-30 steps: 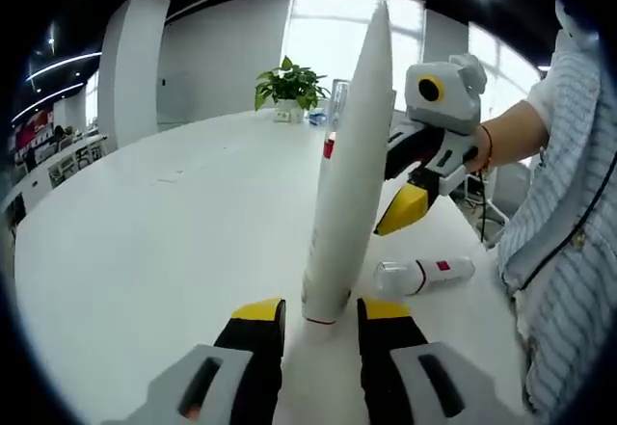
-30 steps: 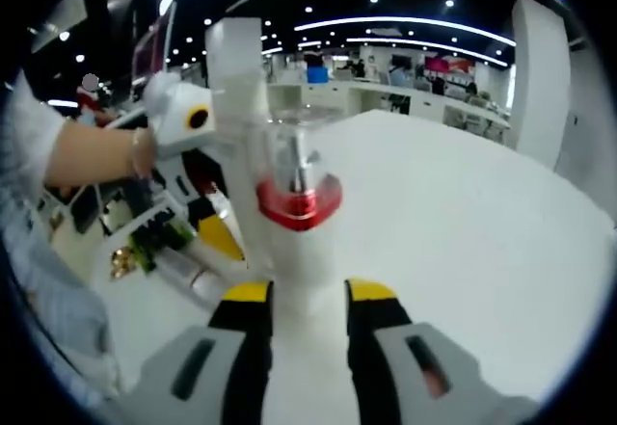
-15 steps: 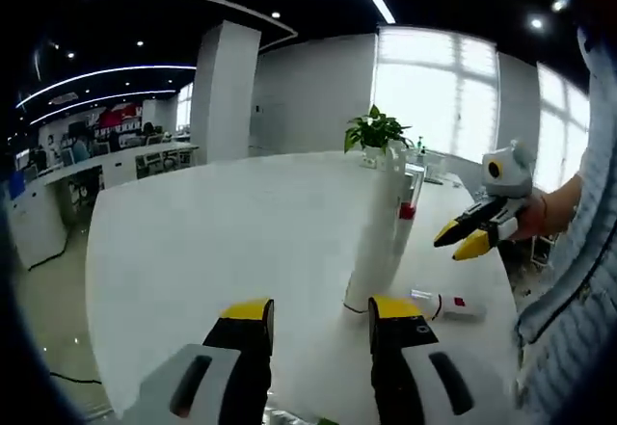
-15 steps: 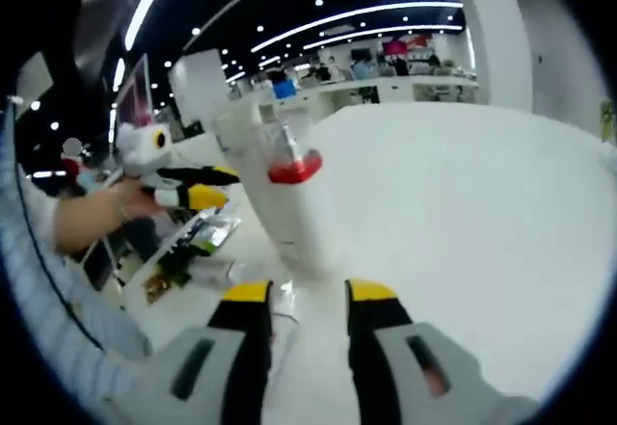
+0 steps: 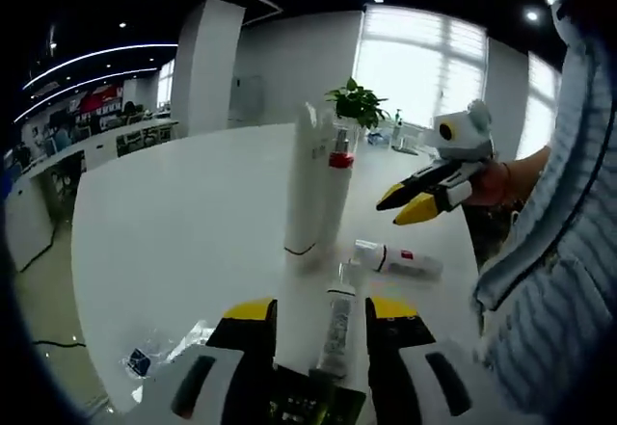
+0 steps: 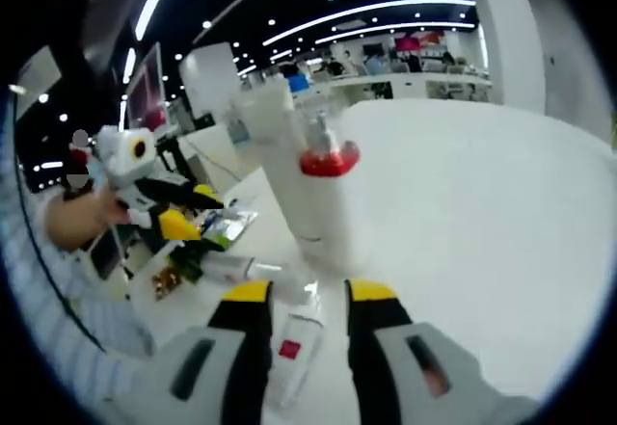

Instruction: Arrange the skincare products in the storage area until every visible bottle or jar stands upright without overlapping.

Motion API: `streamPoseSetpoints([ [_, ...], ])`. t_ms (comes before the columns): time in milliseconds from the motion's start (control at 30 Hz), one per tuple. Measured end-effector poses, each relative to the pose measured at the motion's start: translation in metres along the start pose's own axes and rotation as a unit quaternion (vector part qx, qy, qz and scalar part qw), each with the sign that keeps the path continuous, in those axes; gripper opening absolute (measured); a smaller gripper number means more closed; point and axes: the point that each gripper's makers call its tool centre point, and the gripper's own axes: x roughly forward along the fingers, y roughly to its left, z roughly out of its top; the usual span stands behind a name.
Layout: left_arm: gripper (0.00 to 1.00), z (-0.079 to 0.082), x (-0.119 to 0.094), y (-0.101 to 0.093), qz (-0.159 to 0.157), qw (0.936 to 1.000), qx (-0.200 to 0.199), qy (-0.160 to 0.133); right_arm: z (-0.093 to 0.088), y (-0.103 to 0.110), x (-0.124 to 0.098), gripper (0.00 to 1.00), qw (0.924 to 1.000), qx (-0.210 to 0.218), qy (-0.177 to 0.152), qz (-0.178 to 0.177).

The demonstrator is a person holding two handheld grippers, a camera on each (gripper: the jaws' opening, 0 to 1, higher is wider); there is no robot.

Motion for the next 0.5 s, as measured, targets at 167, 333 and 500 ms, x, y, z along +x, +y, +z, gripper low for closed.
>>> streamPoseSetpoints([
  [167, 0.36, -0.017, 0.011, -0.008, -0.001, 0.9987, 0.017, 0.047, -0.001, 0.002, 0.001, 0.28, 1.0, -0.008, 0.005, 0.003],
  [333, 0.33, -0.029, 0.02, -0.005, 0.002, 0.9972, 0.027, 0.07, -0.005, 0.004, 0.0, 0.27, 0.9998, -0.013, 0.011, 0.002],
  [500, 0.29, -0.041, 0.023, -0.002, 0.013, 0.9939, 0.044, 0.1, -0.009, 0.006, -0.004, 0.27, 0.9997, -0.021, 0.015, 0.003],
])
